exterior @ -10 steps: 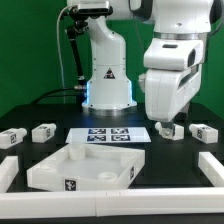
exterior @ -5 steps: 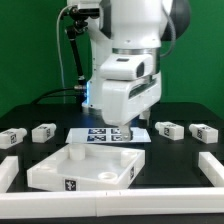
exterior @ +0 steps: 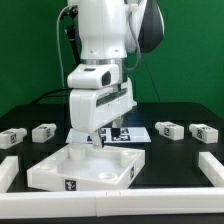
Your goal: Assemble square table
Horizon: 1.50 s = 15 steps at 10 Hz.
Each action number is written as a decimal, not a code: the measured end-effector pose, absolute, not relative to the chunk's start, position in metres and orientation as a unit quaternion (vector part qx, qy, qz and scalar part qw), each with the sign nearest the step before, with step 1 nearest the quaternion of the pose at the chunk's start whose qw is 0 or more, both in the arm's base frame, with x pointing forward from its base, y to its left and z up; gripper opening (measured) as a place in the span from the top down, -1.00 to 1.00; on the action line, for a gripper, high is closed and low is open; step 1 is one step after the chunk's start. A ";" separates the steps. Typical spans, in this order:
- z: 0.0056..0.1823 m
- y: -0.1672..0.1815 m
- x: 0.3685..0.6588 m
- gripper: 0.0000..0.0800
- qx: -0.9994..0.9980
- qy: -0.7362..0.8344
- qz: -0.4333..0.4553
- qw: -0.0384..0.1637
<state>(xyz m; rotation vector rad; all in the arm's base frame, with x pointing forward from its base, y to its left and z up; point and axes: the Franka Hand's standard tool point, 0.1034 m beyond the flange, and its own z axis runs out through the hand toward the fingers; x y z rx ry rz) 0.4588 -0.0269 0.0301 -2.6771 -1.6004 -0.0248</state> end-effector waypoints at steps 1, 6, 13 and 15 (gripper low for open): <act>0.020 -0.022 0.457 -0.62 -0.857 -0.515 -0.003 0.017; 0.008 -0.023 0.460 0.02 -0.857 -0.515 -0.003 0.020; 0.008 -0.023 0.460 0.86 -0.857 -0.514 -0.004 0.020; 0.008 -0.023 0.460 0.86 -0.857 -0.514 -0.004 0.020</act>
Offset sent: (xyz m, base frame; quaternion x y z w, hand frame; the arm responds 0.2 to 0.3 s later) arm 0.0000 0.0000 0.0000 0.0000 0.0000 0.0000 1.0000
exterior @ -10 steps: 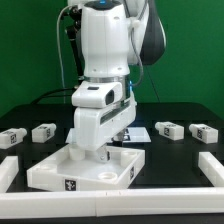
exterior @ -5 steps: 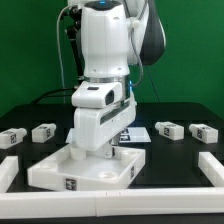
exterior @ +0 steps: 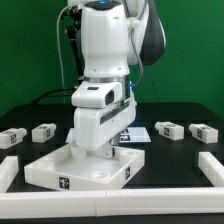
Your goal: Assemble square table
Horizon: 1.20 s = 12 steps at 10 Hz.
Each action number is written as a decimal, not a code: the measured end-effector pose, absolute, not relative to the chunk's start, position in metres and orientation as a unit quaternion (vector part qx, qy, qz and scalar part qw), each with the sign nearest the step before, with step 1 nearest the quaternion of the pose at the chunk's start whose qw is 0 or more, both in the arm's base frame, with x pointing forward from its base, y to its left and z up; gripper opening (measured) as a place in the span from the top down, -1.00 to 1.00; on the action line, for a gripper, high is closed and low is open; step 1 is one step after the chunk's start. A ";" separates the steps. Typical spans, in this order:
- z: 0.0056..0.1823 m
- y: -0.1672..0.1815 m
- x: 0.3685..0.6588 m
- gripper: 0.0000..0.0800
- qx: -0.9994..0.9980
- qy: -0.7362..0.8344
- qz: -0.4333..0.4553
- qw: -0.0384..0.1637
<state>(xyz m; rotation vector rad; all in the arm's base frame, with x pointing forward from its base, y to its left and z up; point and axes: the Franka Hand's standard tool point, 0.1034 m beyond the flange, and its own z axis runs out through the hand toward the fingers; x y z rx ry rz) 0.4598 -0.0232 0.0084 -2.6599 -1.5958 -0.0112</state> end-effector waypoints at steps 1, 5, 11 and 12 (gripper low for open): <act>0.008 -0.023 0.460 0.86 -0.857 -0.514 -0.004 0.020; 0.016 0.017 0.469 0.86 -0.797 -0.603 -0.013 0.013; 0.009 0.032 0.477 0.86 -0.730 -0.682 -0.038 -0.004; 0.009 0.051 0.487 0.86 -0.714 -0.699 -0.044 -0.005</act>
Offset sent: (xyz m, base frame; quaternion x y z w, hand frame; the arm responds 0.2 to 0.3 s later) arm 0.0167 0.0564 0.0243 -0.0253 0.0189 -0.2326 0.9721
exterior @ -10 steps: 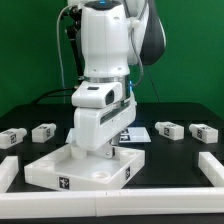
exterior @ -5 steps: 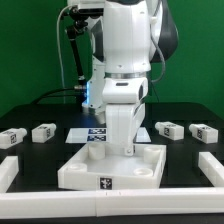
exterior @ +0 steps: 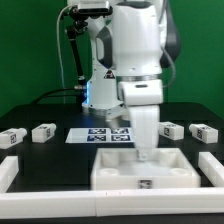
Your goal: Assemble square table
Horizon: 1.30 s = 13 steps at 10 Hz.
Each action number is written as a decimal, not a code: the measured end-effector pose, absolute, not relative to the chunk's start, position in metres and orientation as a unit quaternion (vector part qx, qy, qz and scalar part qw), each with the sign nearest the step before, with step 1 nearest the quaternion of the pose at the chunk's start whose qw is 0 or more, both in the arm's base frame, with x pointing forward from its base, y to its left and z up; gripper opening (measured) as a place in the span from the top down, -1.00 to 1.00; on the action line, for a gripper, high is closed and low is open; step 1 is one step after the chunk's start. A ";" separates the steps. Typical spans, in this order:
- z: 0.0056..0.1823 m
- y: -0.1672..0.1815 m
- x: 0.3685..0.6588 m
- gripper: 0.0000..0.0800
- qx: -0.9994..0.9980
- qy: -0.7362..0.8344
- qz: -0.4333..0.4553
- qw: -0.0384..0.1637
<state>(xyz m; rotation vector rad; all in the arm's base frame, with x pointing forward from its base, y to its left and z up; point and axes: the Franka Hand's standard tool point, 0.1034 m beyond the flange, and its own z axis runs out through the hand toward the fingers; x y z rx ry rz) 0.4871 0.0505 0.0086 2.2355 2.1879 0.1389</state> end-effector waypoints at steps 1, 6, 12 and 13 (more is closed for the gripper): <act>0.009 0.064 0.494 0.86 0.687 0.725 0.046 0.009; 0.009 0.061 0.492 0.86 0.691 0.721 0.045 0.008; 0.008 0.074 0.494 0.84 0.673 0.739 0.023 0.004; 0.007 0.074 0.493 0.63 0.673 0.739 0.023 0.003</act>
Offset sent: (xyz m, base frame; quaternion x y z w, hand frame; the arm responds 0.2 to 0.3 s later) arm 0.0000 0.0000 0.0000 0.0000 0.0000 0.0000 1.0000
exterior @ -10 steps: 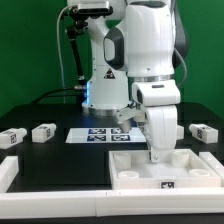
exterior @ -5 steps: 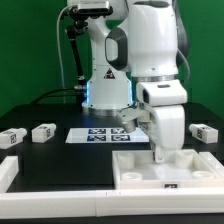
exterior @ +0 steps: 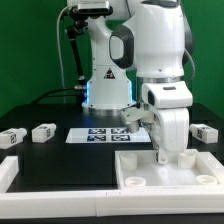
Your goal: Assemble square table
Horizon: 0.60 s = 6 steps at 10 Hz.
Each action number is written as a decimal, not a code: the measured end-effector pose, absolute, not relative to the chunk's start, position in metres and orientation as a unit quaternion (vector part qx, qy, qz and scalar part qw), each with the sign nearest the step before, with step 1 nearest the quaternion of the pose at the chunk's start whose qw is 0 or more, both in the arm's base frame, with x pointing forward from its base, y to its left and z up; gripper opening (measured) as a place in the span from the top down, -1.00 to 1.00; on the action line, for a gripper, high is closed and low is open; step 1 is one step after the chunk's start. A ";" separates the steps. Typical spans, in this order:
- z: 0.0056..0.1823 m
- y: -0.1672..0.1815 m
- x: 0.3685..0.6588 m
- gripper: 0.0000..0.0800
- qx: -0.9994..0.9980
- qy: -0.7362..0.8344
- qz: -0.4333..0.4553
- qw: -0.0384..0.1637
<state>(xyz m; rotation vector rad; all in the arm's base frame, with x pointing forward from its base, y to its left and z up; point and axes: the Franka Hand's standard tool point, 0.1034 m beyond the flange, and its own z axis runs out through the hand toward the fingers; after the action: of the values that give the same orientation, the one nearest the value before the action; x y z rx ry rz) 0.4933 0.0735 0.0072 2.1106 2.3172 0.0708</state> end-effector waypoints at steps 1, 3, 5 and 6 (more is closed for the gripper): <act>0.007 0.073 0.493 0.30 0.673 0.739 0.022 0.003; 0.007 0.073 0.493 -0.16 0.673 0.739 0.022 0.003; 0.007 0.073 0.493 -0.46 0.673 0.739 0.022 0.003; 0.006 0.073 0.493 -0.60 0.673 0.739 0.022 0.003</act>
Offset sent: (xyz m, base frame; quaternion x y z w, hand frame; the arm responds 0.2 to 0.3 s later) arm 0.0000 0.0000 0.0000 0.0000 0.0000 0.0000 1.0000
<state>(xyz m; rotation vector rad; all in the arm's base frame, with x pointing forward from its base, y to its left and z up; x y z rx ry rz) 0.4927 0.0735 0.0064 2.1117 2.3179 0.0691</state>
